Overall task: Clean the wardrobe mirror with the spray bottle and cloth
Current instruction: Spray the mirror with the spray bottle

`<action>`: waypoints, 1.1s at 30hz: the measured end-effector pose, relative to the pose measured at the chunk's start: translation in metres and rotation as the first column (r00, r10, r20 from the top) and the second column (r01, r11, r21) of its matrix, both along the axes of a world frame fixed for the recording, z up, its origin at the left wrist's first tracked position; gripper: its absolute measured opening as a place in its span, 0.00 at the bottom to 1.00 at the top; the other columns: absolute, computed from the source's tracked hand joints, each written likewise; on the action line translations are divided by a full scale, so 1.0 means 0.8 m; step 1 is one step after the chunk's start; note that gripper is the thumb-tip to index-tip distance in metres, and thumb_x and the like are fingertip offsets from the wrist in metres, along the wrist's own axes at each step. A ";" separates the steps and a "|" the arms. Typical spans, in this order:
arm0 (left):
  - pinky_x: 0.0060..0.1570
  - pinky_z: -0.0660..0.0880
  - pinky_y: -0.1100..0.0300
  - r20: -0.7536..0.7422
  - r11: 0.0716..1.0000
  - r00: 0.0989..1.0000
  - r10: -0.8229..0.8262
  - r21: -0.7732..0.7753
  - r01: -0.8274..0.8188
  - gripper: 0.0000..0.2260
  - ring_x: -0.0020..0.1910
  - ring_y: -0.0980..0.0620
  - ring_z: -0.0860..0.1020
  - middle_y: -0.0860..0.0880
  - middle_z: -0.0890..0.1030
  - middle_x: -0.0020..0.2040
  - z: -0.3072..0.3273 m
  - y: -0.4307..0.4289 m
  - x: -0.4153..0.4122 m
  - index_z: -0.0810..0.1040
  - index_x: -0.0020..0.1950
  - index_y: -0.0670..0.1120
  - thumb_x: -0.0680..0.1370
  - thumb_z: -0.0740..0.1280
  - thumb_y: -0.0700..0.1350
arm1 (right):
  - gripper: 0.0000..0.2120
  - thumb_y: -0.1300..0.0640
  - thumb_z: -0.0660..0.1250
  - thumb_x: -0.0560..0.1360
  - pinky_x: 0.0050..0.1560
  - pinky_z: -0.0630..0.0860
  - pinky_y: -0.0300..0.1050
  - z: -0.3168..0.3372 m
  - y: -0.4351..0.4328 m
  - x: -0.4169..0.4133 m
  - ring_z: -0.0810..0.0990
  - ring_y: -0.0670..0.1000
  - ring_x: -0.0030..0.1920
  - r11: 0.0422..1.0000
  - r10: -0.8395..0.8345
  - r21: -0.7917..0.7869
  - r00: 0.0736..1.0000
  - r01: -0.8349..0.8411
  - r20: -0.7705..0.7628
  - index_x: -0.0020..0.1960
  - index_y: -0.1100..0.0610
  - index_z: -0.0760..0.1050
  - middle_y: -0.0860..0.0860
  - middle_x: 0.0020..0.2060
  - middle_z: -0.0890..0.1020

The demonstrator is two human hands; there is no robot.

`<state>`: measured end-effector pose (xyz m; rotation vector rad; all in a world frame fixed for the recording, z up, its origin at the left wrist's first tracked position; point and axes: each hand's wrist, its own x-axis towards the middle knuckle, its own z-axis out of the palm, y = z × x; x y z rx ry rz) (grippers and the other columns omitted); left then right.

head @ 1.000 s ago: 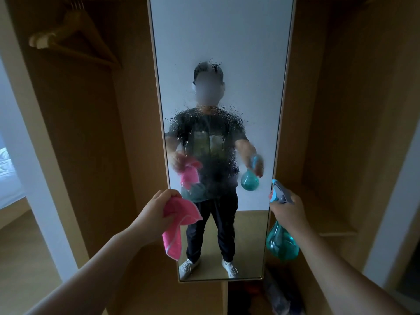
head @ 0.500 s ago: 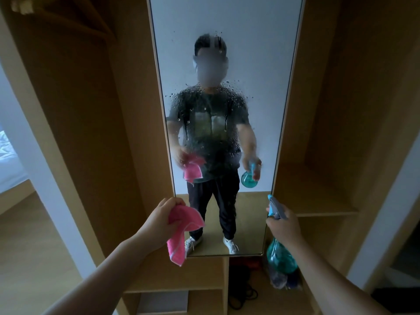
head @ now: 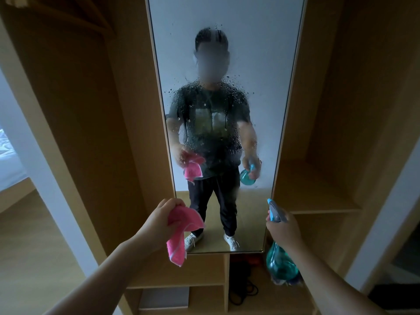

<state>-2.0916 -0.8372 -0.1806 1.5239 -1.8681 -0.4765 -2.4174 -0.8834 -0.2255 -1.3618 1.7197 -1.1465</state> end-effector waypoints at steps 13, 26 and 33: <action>0.50 0.80 0.58 -0.004 1.000 1.000 0.008 -0.005 -0.008 0.18 0.54 0.54 0.76 0.54 0.74 0.56 0.002 0.010 0.011 0.74 0.60 0.53 0.74 0.70 0.37 | 0.22 0.66 0.62 0.70 0.37 0.70 0.37 0.009 0.005 0.078 0.76 0.47 0.40 0.964 0.265 -0.029 0.964 -0.265 0.017 0.57 0.44 0.71 0.48 0.40 0.76; 0.44 0.78 0.66 -0.012 0.999 0.999 0.032 -0.023 -0.032 0.17 0.52 0.57 0.75 0.57 0.73 0.54 0.005 0.017 0.022 0.73 0.59 0.54 0.74 0.70 0.38 | 0.09 0.65 0.64 0.72 0.33 0.68 0.36 0.011 0.001 0.098 0.73 0.47 0.33 0.973 0.206 -0.097 0.977 -0.210 -0.050 0.40 0.52 0.71 0.50 0.32 0.74; 0.47 0.77 0.66 -0.002 0.999 0.999 0.043 -0.016 -0.043 0.18 0.53 0.58 0.75 0.59 0.73 0.55 0.001 0.027 0.040 0.73 0.59 0.55 0.74 0.69 0.37 | 0.15 0.65 0.61 0.67 0.31 0.69 0.35 0.025 -0.001 0.143 0.71 0.48 0.32 0.918 0.395 -0.029 0.918 -0.396 -0.015 0.48 0.50 0.75 0.48 0.33 0.73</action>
